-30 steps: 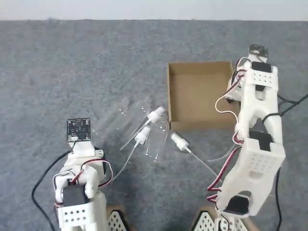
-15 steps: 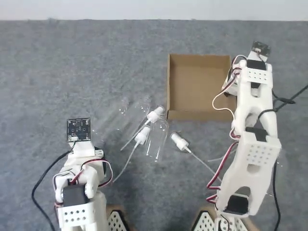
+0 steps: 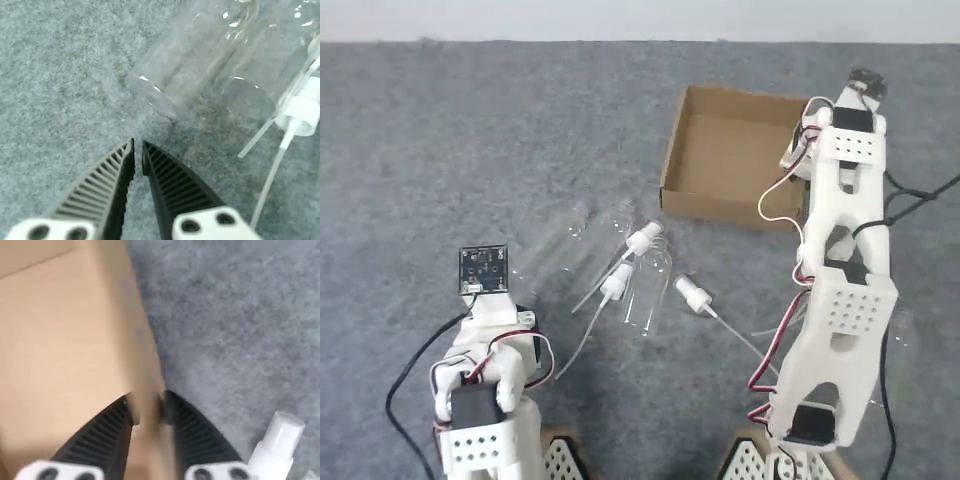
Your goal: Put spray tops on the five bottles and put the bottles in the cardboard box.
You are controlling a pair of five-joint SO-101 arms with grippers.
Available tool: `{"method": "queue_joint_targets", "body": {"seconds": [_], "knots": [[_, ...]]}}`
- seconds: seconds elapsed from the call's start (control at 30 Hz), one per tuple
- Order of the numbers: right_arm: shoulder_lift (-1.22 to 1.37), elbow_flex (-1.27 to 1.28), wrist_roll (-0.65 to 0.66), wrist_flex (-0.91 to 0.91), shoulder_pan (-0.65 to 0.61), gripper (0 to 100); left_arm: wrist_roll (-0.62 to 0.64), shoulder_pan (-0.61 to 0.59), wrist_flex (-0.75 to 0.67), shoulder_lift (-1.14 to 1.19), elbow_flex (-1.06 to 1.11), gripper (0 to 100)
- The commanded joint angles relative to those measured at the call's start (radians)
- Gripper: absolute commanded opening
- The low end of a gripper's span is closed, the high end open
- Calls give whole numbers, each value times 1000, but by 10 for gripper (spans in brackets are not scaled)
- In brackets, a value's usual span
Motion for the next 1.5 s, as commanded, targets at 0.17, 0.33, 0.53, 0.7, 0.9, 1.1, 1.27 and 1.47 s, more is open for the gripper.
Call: {"method": "queue_joint_targets", "body": {"seconds": [0.17, 0.33, 0.53, 0.7, 0.9, 1.1, 1.27, 1.47], "knots": [[-22, -71, 14, 73, -15, 227, -8, -5, 3, -20, -10, 16], [-105, -173, 153, 315, 2, 220, -8, -5, 3, -20, -10, 16], [-209, -140, 219, 437, 39, 140, -8, -5, 3, -20, -10, 16], [-302, -40, 262, 433, 130, 164, -8, -5, 3, -20, -10, 16], [-305, 103, 259, 271, 231, 170, -8, -2, 3, -20, -10, 16], [-236, 178, 259, 143, 234, 169, -8, -2, 3, -20, -10, 16], [-142, 178, 256, 119, 231, 169, -8, 0, 3, -20, -10, 16], [-44, 175, 164, 113, 234, 166, -8, 2, 3, -20, -10, 16]]}}
